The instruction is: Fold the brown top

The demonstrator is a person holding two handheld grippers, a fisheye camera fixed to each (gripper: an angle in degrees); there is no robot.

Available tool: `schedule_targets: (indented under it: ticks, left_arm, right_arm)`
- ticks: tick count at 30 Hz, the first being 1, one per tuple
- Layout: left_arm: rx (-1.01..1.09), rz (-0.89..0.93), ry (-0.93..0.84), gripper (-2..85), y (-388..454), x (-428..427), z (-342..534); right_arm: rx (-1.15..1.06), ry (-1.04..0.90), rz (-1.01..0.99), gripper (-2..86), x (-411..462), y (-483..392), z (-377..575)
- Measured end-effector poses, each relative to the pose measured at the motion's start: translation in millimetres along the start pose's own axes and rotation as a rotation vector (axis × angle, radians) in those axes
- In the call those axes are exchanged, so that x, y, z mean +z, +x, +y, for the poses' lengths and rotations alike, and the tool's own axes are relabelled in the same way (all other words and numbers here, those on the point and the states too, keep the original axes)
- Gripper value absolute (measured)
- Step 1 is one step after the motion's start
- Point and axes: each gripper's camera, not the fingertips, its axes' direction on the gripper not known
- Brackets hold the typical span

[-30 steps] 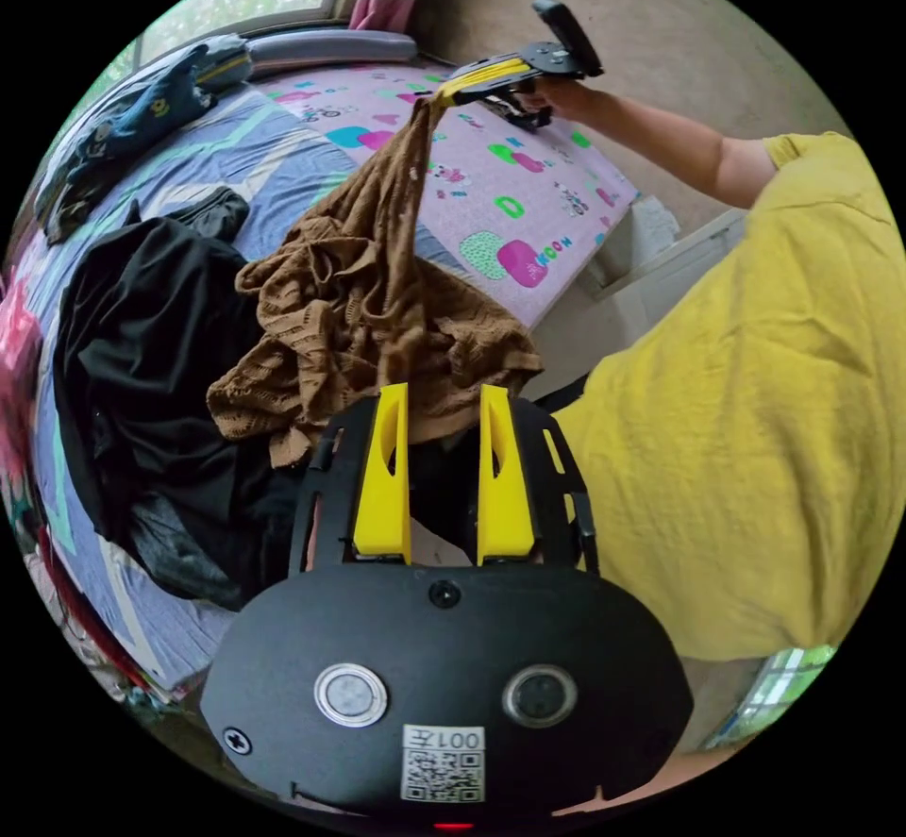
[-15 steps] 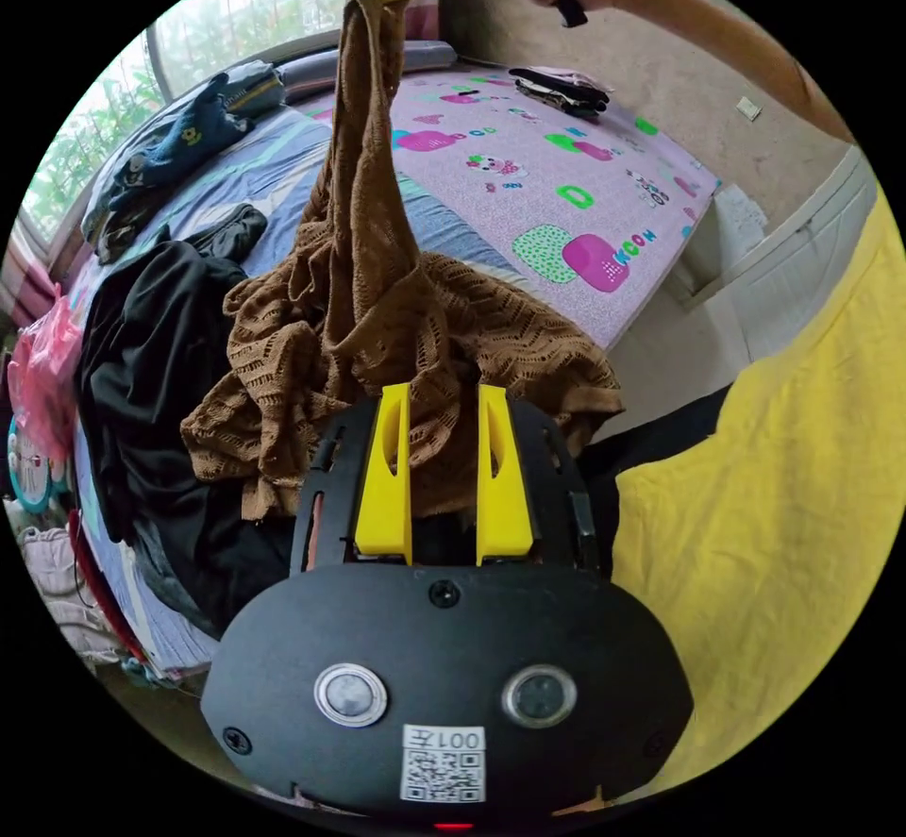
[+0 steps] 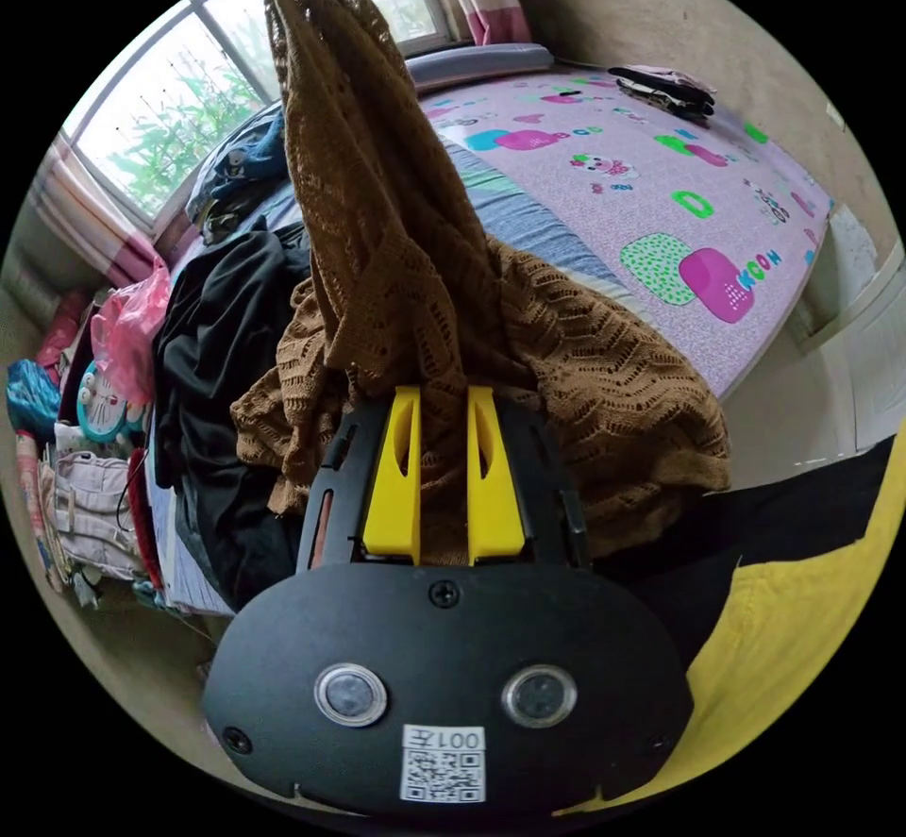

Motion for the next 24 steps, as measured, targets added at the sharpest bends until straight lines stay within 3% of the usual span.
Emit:
schedule_targets:
  ticks: [4, 15, 17, 24]
  left_arm:
    - [-0.033, 0.022, 0.024, 0.3, -4.0, -25.7, 23.3]
    - [-0.399, 0.193, 0.433, -0.6, -147.8, -253.8, 111.8]
    - [-0.394, 0.219, 0.492, -0.7, -164.3, -286.1, 111.2]
    - [-0.147, 0.054, 0.673, -0.6, -181.4, -429.7, 83.0]
  right_arm:
    - [0.007, 0.003, 0.042, 0.2, -13.1, -22.7, 11.5]
    - [0.063, 0.179, 0.11, 0.2, -93.9, -72.1, 57.2]
    - [0.03, 0.195, 0.143, 0.2, -109.7, -91.2, 55.8]
    - [-0.125, 0.282, 0.418, 0.1, -208.7, -183.1, 32.8]
